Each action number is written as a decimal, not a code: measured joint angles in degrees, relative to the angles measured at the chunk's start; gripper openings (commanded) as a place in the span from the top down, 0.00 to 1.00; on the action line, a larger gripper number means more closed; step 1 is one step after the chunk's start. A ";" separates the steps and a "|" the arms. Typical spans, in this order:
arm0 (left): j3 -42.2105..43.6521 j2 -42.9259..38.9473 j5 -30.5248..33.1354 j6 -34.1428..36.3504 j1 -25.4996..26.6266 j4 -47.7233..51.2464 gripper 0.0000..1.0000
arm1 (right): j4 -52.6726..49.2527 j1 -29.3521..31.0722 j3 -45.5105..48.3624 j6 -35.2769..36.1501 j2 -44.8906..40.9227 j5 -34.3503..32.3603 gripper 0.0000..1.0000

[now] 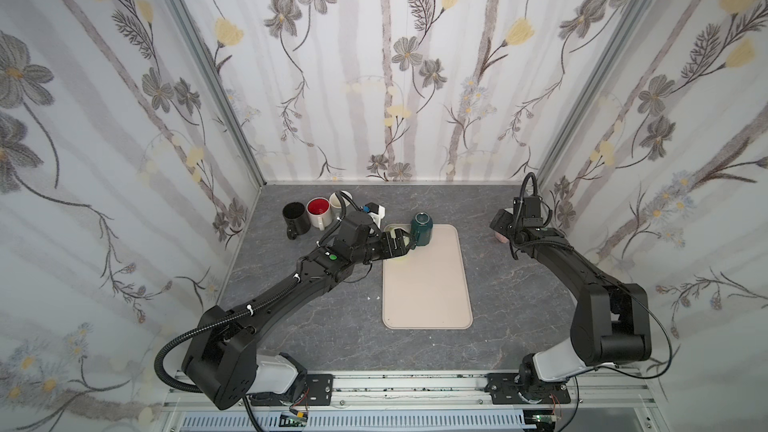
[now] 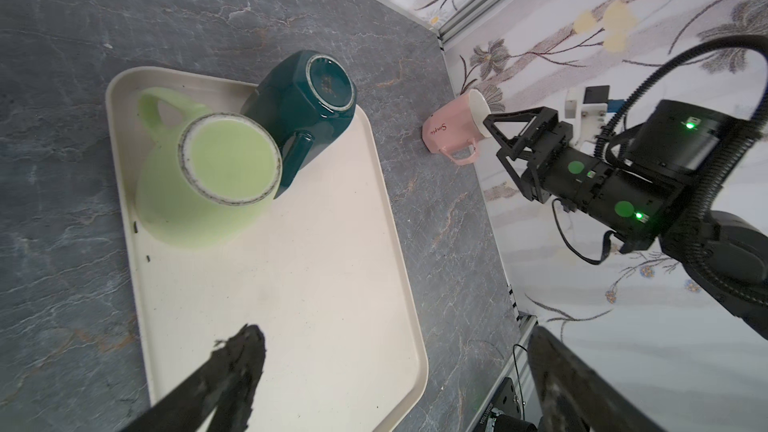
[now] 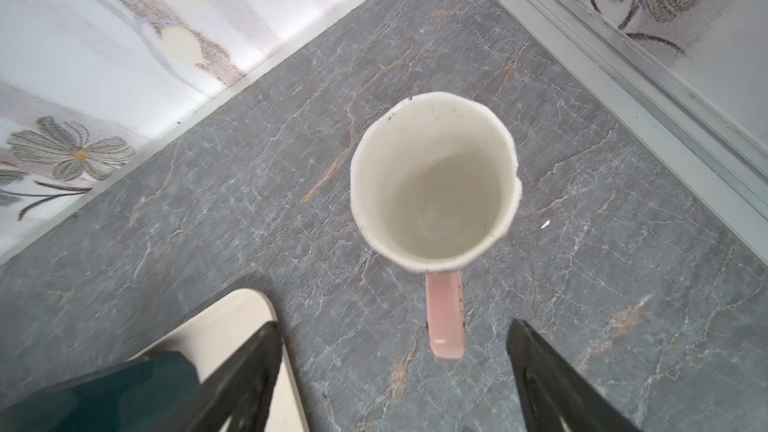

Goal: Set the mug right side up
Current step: 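Carry the pink mug upright with the right gripper and set it on the table, then release the pink mug with the right gripper while the left gripper nears the dark-green mug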

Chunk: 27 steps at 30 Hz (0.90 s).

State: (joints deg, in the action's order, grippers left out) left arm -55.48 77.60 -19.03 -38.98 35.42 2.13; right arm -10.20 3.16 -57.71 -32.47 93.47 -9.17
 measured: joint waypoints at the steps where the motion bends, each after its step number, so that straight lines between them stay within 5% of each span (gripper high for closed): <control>1: 0.00 -0.28 0.81 0.02 0.00 1.05 0.00 | 0.07 0.00 1.36 0.00 -1.95 0.83 0.12; 15: 2.21 -7.30 5.33 1.55 -0.04 9.01 0.00 | 11.30 1.31 24.41 -3.54 -22.64 26.36 0.07; 27: -3.98 -3.10 4.83 2.97 0.17 13.46 0.00 | 24.76 1.25 33.20 -11.65 -31.89 32.04 0.00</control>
State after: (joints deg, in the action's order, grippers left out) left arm -59.46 74.50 -14.20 -36.01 35.59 15.59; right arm 14.57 4.40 -24.51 -44.12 61.58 22.87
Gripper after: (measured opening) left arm 0.997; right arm 0.998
